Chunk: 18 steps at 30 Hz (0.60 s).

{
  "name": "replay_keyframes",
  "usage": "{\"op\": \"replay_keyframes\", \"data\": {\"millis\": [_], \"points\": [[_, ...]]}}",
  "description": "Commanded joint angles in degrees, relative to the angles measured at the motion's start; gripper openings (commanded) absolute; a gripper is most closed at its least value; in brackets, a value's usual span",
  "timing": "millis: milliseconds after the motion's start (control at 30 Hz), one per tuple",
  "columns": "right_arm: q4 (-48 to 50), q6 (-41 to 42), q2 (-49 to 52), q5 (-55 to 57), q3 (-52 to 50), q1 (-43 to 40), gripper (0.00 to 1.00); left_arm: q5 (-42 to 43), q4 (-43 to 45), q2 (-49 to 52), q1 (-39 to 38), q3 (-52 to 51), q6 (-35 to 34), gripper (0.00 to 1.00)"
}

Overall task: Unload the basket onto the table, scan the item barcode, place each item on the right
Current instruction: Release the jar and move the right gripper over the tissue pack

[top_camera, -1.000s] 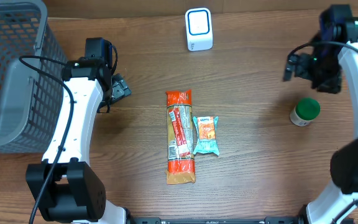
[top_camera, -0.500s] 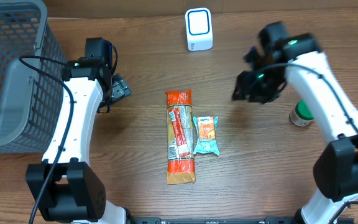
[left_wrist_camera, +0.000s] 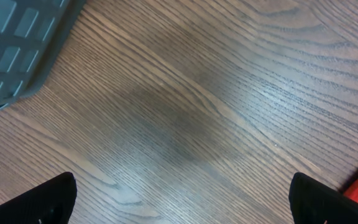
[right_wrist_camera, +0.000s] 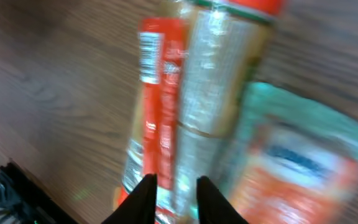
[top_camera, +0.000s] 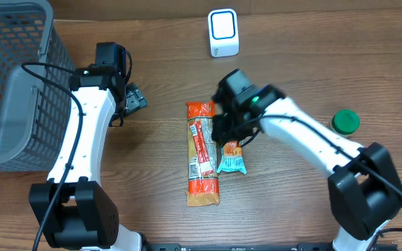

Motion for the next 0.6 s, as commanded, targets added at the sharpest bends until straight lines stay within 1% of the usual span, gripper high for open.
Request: {"op": "replay_keyframes", "data": {"millis": [0, 133, 267, 567], "points": [[4.3, 2.8, 0.2, 2.7, -2.4, 3.9, 0.22, -0.8, 0.0, -1.1, -0.3, 0.9, 0.7, 1.00], [6.3, 3.1, 0.2, 9.3, -3.5, 7.4, 0.18, -0.8, 0.0, -1.1, -0.3, 0.9, 0.7, 1.00], [4.9, 6.8, 0.2, 14.8, -3.5, 9.2, 0.18, -0.8, 0.0, -1.1, -0.3, 0.9, 0.7, 1.00], [3.2, 7.1, 0.2, 17.2, -4.2, 9.3, 0.18, -0.8, 0.0, -1.1, -0.3, 0.9, 0.7, 1.00]]}}
